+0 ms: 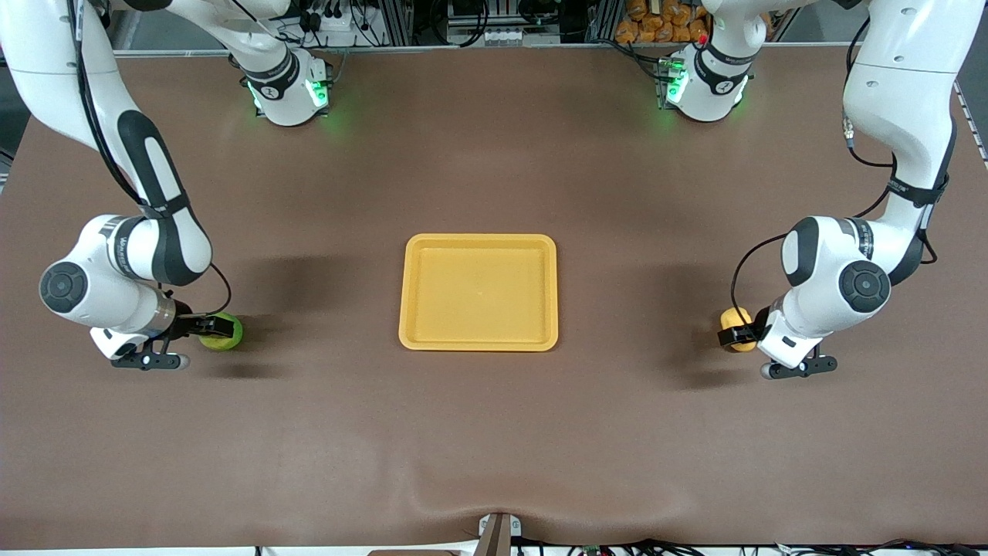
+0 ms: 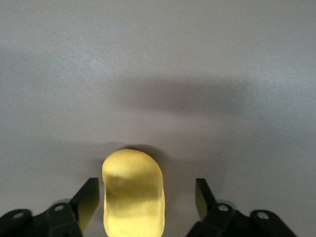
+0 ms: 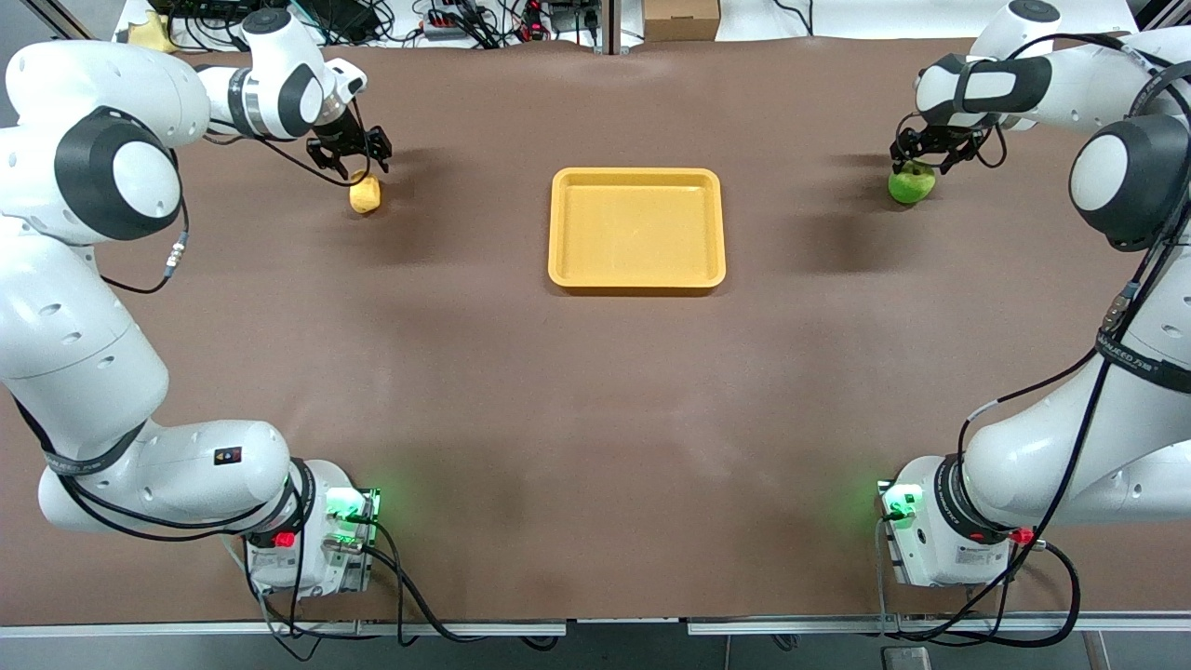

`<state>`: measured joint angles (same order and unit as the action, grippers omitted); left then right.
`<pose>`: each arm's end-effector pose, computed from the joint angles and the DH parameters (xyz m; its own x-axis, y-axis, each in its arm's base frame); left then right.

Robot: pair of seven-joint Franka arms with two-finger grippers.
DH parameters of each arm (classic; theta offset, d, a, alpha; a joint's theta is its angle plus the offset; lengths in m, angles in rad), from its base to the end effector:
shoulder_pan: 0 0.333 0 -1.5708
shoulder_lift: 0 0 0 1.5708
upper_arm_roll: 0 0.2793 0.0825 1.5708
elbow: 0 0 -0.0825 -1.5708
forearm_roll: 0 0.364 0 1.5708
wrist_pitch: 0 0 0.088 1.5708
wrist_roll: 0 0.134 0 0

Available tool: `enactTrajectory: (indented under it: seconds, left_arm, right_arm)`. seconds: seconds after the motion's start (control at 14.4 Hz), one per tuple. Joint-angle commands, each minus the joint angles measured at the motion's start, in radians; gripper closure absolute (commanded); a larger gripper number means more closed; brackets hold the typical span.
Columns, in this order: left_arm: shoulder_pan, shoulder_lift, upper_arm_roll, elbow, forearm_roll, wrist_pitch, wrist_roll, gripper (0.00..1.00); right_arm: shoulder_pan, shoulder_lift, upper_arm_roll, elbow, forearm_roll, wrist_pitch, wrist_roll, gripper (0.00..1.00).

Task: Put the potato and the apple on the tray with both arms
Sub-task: 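Close the right gripper on the apple while the left gripper grasps the potato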

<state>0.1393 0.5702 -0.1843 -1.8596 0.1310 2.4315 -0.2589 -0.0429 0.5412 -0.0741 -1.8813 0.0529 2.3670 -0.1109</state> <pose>0.6098 -0.0231 0.1733 0.9895 0.1438 0.0113 0.1436 -0.9895 0.0158 0.5932 -0.0679 0.1725 0.9979 -0.0353 -0.0535 -0.0354 -0.9994 -0.0027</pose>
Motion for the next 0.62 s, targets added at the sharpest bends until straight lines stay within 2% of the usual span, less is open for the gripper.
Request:
enactTrajectory:
  seconds: [0.0,0.21,0.35,0.42,0.49,0.55]
  left_arm:
    - [0.017,0.005,-0.007,-0.004,-0.011,0.015,-0.011,0.20]
    - [0.017,0.007,-0.004,-0.006,-0.011,0.015,-0.011,0.27]
    - [0.017,0.007,-0.004,-0.007,-0.011,0.015,-0.011,0.44]
    - [0.017,0.007,-0.004,-0.007,-0.011,0.015,-0.011,0.52]
    - [0.017,0.008,-0.004,-0.007,-0.011,0.015,-0.011,0.58]
    - [0.017,0.008,-0.004,-0.007,-0.011,0.015,-0.011,0.63]
  right_arm:
    - [-0.011,0.006,0.013,0.002,0.012,0.008,-0.004,0.00]
    - [-0.011,0.013,0.013,0.002,0.034,0.008,-0.006,0.00]
    - [-0.009,0.013,0.013,0.002,0.039,0.008,-0.006,0.00]
    - [-0.008,0.013,0.013,0.002,0.039,0.006,-0.003,0.39]
    - [-0.008,0.013,0.013,0.002,0.044,0.006,0.003,0.73]
    - [-0.006,0.013,0.013,0.002,0.059,0.005,0.004,0.92]
